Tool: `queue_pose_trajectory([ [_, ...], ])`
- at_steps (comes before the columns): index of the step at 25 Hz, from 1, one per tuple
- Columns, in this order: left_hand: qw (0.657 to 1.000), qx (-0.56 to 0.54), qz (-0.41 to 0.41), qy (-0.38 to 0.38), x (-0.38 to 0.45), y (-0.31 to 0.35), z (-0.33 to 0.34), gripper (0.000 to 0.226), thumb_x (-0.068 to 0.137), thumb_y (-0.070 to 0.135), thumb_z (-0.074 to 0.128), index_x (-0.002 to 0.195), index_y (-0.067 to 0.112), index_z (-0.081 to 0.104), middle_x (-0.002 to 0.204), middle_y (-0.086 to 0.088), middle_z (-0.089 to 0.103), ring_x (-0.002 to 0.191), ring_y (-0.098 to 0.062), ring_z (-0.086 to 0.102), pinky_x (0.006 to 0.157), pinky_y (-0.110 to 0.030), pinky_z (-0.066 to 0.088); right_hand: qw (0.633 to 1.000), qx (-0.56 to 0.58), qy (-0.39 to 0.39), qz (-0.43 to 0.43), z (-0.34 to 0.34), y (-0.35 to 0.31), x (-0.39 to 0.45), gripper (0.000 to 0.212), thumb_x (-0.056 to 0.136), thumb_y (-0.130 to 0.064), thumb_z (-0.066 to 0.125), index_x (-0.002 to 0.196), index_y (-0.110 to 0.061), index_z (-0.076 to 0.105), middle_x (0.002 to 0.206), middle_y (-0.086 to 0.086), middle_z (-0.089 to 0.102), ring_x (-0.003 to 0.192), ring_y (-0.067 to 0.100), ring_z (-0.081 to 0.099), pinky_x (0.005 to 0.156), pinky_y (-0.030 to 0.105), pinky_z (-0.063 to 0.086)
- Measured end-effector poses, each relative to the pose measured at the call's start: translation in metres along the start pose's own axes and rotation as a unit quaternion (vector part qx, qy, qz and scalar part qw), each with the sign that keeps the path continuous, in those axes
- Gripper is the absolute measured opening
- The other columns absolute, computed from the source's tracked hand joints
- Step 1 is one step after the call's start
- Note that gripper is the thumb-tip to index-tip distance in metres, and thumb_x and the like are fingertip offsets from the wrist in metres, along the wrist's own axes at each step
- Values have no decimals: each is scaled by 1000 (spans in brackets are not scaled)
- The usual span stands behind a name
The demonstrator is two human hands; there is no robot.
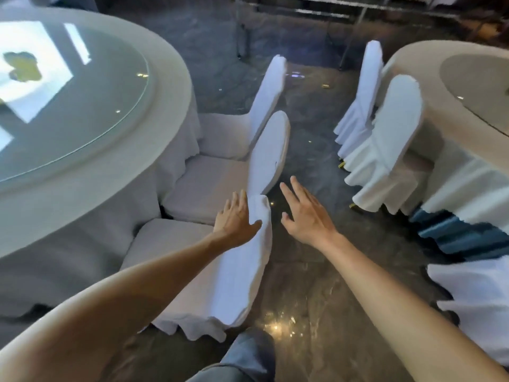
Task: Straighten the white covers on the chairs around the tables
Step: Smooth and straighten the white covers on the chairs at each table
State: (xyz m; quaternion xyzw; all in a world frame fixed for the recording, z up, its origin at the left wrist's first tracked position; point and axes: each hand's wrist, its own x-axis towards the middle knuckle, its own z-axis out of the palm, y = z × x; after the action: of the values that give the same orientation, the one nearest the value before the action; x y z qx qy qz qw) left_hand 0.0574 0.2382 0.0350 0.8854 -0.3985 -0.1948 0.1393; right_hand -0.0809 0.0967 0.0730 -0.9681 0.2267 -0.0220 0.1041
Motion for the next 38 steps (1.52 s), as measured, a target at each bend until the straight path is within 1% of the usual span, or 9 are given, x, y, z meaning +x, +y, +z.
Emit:
queue_pose_trajectory([
  [6,991,-64,-117,1,82,30,26,92,88,65,52,154,12,14,161,-10,21,145,-32,27,114,-51,31,994,-25,-43,-95,15,73,110,76,89,-21,58,155,-12,20,163,14,13,147,29,21,116,44,31],
  [10,975,-103,-195,-17,153,39,37,91,87,66,54,154,16,17,161,-9,22,145,-33,27,115,-53,29,981,-54,-85,-168,18,111,182,76,89,-17,60,155,-14,22,163,15,14,148,29,19,119,40,22],
  [15,957,-111,-268,1,202,39,32,85,81,65,60,144,16,33,143,-8,44,126,-30,47,102,-49,44,949,-96,-117,-275,21,140,269,73,87,-16,60,153,-12,28,161,20,18,148,33,18,120,45,18],
  [19,931,-140,-338,-9,209,25,39,73,71,67,60,125,20,47,121,-4,56,103,-27,57,87,-45,52,900,-179,-212,-335,39,156,319,70,91,-27,56,153,-15,26,162,17,16,149,32,16,121,52,11],
  [22,902,-171,-394,-38,212,30,45,57,69,64,59,108,22,57,105,0,65,93,-22,61,80,-38,53,833,-250,-274,-410,55,170,349,55,90,-29,55,142,-20,42,149,11,41,141,28,32,121,54,5],
  [26,846,-203,-492,-36,209,57,55,47,73,52,64,107,20,56,103,1,63,95,-23,60,77,-35,50,765,-277,-243,-528,64,184,386,45,81,-13,56,125,-21,56,122,3,62,121,25,51,118,47,17],
  [31,815,-73,-573,-44,199,81,84,43,77,25,66,117,19,53,116,-8,64,106,-31,62,81,-38,50,754,-281,-224,-550,65,180,406,29,81,-18,55,109,-22,62,106,1,67,100,27,61,81,36,44],
  [34,808,-25,-587,-37,201,81,90,27,86,21,60,113,21,59,113,-7,68,102,-30,64,82,-38,50,748,-275,-216,-564,72,180,408,26,79,-18,55,101,-20,68,98,2,72,91,27,68,75,34,49],
  [38,802,-18,-597,-22,209,78,90,23,83,18,60,105,20,64,105,-7,70,95,-30,66,75,-34,47,745,-279,-214,-567,76,164,412,23,74,-18,58,93,-19,70,89,3,73,80,28,69,70,34,50],
])
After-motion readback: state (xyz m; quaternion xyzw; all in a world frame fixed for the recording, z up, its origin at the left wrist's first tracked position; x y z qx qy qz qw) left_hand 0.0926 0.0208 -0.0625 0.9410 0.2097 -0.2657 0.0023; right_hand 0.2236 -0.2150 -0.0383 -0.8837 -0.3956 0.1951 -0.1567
